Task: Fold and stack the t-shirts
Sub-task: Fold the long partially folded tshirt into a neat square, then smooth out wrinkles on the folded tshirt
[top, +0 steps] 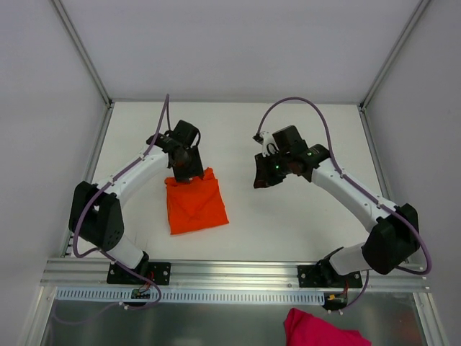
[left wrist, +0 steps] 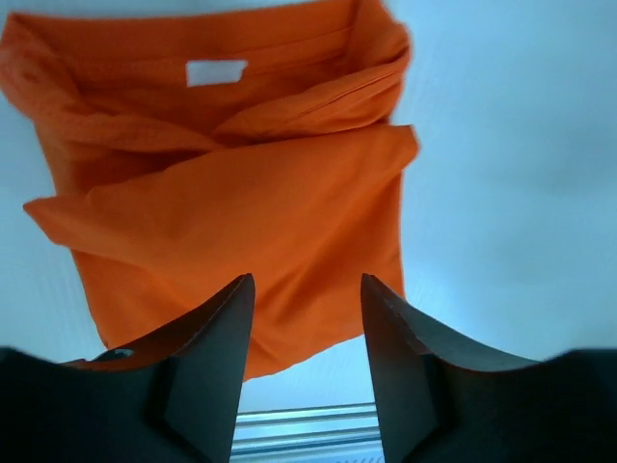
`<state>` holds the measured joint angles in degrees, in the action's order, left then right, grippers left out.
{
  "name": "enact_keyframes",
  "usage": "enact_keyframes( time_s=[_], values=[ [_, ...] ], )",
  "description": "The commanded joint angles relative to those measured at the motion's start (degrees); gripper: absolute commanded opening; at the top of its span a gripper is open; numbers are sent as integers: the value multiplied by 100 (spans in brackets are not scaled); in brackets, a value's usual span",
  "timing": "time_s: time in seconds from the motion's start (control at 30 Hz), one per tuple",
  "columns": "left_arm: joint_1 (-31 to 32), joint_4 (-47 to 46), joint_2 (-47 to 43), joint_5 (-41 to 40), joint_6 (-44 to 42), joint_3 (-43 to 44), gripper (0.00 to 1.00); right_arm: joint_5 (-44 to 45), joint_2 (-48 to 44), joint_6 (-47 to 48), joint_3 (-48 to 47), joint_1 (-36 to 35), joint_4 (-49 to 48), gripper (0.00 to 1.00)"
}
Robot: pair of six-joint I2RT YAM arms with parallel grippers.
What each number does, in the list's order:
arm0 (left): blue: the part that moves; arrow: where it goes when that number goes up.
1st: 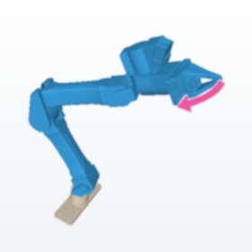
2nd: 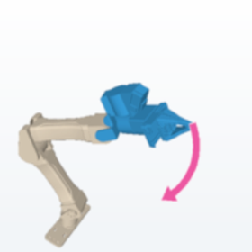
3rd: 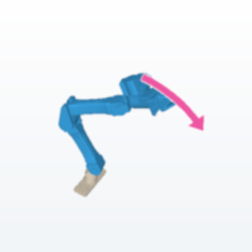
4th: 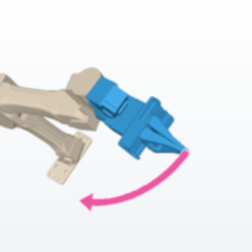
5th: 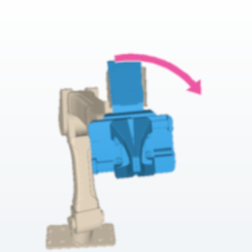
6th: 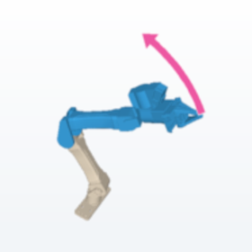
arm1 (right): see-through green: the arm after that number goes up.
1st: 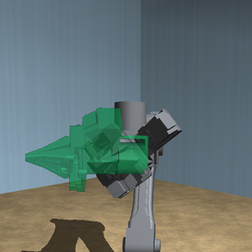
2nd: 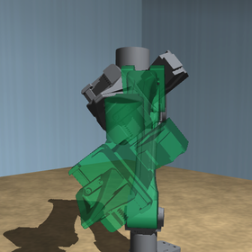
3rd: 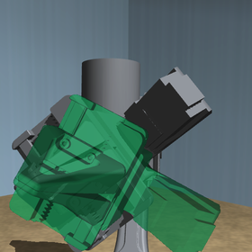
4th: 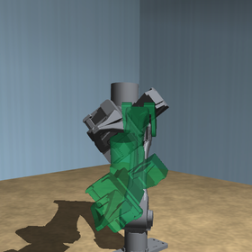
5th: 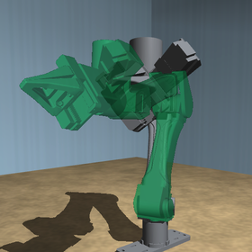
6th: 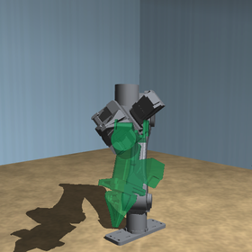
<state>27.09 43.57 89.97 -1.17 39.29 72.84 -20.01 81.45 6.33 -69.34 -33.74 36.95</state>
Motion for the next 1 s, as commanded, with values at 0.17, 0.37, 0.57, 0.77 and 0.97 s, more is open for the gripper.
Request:
enact_keyframes(
  time_s=[0.17, 0.37, 0.57, 0.77, 0.97],
  values=[
    [-20, 143, -270, -59, 378, -876, 7, -1101, 766, -184, -299, -116, -750, 7],
    [-11, 160, -287, -401, 343, -1114, 30, -1189, 1320, 26, -923, -282, -549, 9],
    [-11, 151, -305, -638, 325, -1035, 57, -1312, 1855, 114, -1283, -353, -583, 13],
    [-28, 257, -226, -999, 185, -894, 58, -1392, 2838, -132, -1749, -467, -891, 27],
    [-98, 29, -252, -1131, 237, -999, 61, -1242, 3614, -114, -2110, -555, -1005, 34]
  ],
)
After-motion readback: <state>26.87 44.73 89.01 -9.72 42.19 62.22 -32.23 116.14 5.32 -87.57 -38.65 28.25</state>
